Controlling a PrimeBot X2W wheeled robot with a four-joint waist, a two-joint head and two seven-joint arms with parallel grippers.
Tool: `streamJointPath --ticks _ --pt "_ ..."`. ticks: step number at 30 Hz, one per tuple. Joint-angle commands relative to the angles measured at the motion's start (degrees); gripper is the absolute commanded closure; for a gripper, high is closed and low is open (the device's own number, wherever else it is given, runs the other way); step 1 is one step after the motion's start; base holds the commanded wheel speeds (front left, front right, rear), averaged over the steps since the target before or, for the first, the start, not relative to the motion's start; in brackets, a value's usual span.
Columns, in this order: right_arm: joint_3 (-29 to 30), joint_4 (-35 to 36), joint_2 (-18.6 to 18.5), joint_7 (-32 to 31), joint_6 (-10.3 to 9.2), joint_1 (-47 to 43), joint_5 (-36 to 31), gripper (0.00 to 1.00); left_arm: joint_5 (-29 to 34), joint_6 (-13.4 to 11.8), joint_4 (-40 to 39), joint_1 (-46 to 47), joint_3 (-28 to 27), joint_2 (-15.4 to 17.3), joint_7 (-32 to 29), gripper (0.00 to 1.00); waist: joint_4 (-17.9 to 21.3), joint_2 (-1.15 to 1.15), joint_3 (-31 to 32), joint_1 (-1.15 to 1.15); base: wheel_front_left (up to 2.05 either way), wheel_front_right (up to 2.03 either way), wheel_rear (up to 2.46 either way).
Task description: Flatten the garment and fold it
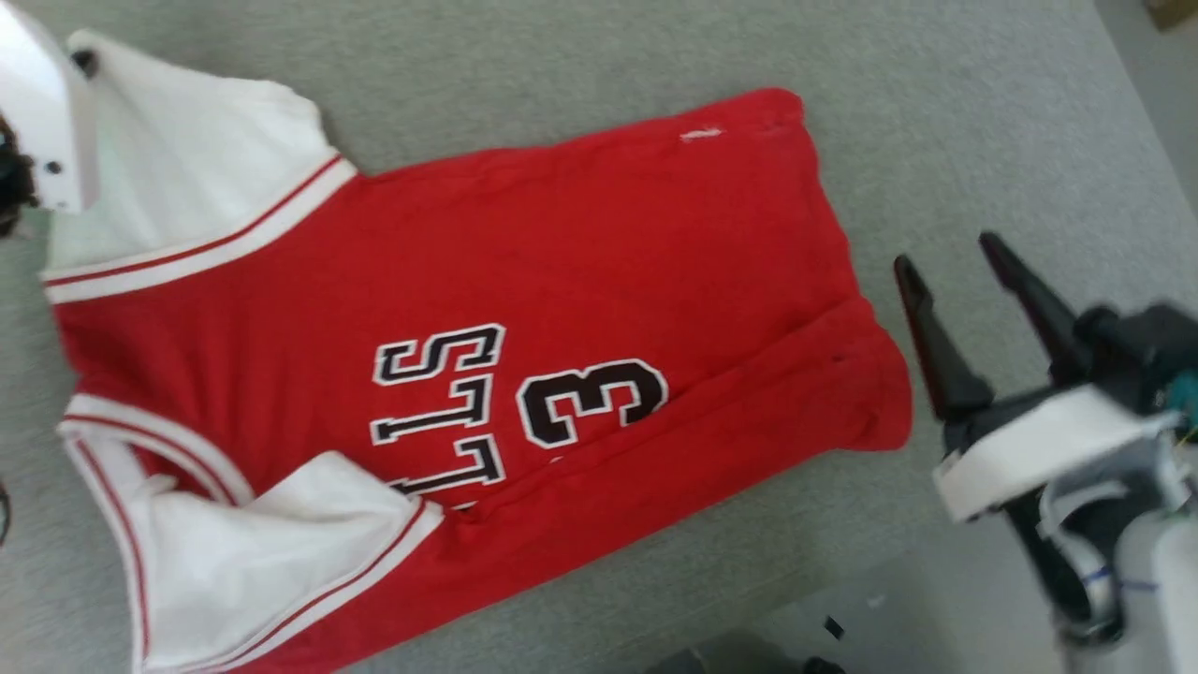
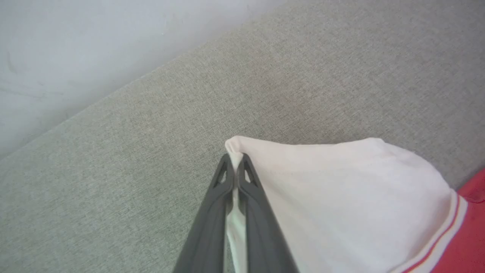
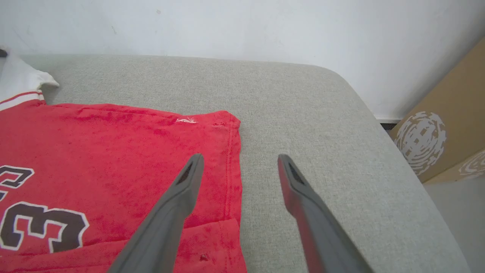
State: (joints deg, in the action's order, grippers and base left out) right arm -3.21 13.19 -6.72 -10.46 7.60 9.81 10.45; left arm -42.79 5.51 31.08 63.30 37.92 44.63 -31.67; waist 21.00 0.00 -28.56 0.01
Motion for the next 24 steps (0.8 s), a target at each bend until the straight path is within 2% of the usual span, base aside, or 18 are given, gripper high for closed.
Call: streamJointPath --ticks 1,8,11,16,22,24 --pt "-0.17 0.3 -1.86 -2.04 -0.11 2.14 1.11 0.0 0.27 0.27 -0.65 -0.63 0.14 -0.92 1.75 1.0 -3.34 0.0 2.63 -0.01 0.0 0.0 0.0" --pt "-3.95 -5.48 -15.31 -20.16 -0.11 10.74 8.78 0.0 2.08 1.18 -7.6 -1.85 2.52 -3.17 8.4 1.0 -10.53 0.0 4.06 -0.01 0.0 0.0 0.0" --pt "-6.34 -8.37 -20.84 -24.94 -0.11 14.99 10.73 0.0 2.77 1.33 -12.3 -3.18 3.68 -3.09 9.75 1.0 -13.5 0.0 3.65 -0.01 0.0 0.0 0.0" --pt "-7.68 -13.68 -26.22 -28.37 -0.11 20.95 13.09 0.0 4.59 -0.06 -21.2 -5.11 4.1 -3.01 13.32 1.0 -18.54 0.0 1.59 -0.01 0.0 0.0 0.0" --pt "-12.99 -21.32 -30.47 -28.87 -0.11 26.9 10.33 0.0 5.82 -2.32 -29.02 -9.05 4.77 -3.04 16.64 1.0 -22.54 0.0 -0.71 -0.01 0.0 0.0 0.0" --pt "-14.48 -24.08 -30.66 -28.35 -0.11 28.42 10.01 0.0 6.6 -2.91 -30.98 -9.67 5.17 -3.47 17.68 1.0 -23.65 0.0 -1.32 -0.01 0.0 0.0 0.0"
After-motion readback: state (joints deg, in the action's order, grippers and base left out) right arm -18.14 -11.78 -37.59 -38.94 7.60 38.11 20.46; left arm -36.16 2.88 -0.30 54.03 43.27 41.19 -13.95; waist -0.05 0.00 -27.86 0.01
